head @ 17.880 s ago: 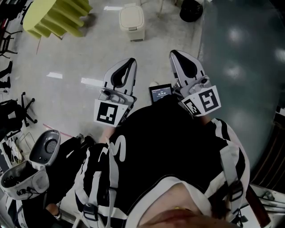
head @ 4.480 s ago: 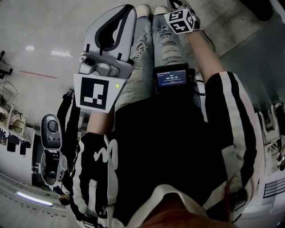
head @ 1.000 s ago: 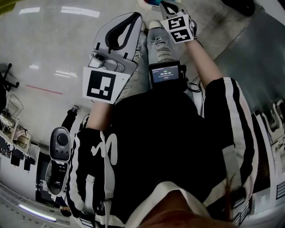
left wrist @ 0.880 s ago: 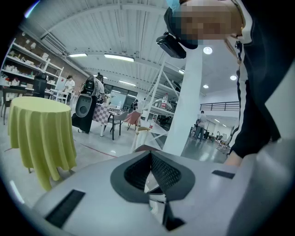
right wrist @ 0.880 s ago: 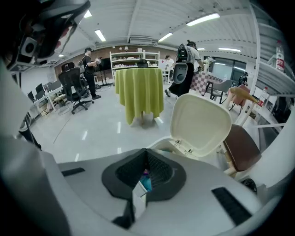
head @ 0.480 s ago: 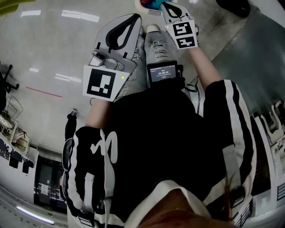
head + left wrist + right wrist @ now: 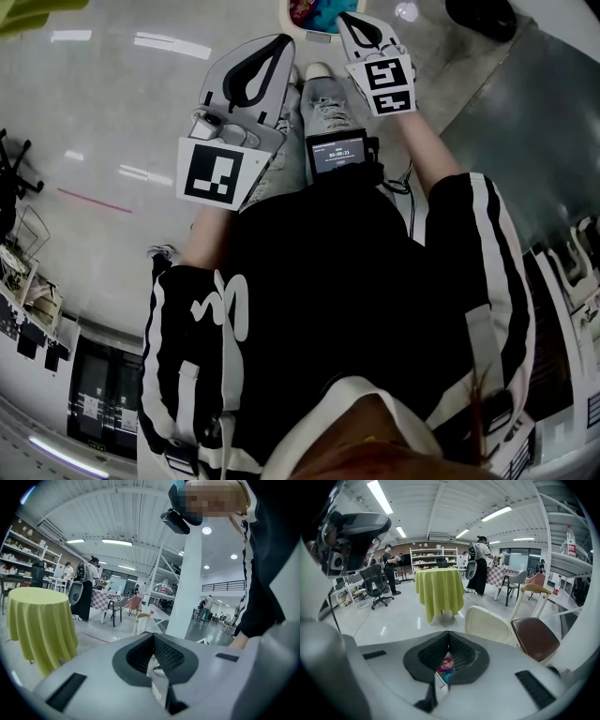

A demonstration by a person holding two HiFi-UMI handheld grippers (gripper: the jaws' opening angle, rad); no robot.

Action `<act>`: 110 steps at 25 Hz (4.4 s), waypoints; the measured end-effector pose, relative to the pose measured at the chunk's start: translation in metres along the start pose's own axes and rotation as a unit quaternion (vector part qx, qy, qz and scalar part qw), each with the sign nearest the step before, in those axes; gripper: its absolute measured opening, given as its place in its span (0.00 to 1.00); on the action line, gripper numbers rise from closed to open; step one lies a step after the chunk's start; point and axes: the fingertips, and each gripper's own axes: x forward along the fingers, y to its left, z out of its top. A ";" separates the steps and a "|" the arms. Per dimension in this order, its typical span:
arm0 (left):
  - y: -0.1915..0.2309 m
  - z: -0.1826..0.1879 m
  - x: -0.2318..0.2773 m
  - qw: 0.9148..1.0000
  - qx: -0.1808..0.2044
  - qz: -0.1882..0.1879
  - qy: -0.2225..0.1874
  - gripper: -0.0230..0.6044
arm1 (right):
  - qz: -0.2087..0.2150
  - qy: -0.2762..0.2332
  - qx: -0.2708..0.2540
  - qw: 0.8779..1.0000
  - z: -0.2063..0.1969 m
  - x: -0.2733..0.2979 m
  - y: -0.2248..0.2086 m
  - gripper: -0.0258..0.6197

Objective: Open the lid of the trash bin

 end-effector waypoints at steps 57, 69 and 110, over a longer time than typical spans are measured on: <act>-0.022 0.097 -0.011 0.997 0.045 -0.005 -0.057 0.05 | -0.036 -0.183 0.001 0.982 0.155 -0.145 -0.013 0.05; -0.028 0.111 -0.017 0.996 0.060 -0.007 -0.065 0.05 | -0.037 -0.224 -0.001 0.974 0.181 -0.176 -0.005 0.05; -0.046 0.116 -0.046 0.994 0.074 -0.014 -0.076 0.05 | -0.029 -0.259 -0.011 0.965 0.190 -0.206 0.030 0.05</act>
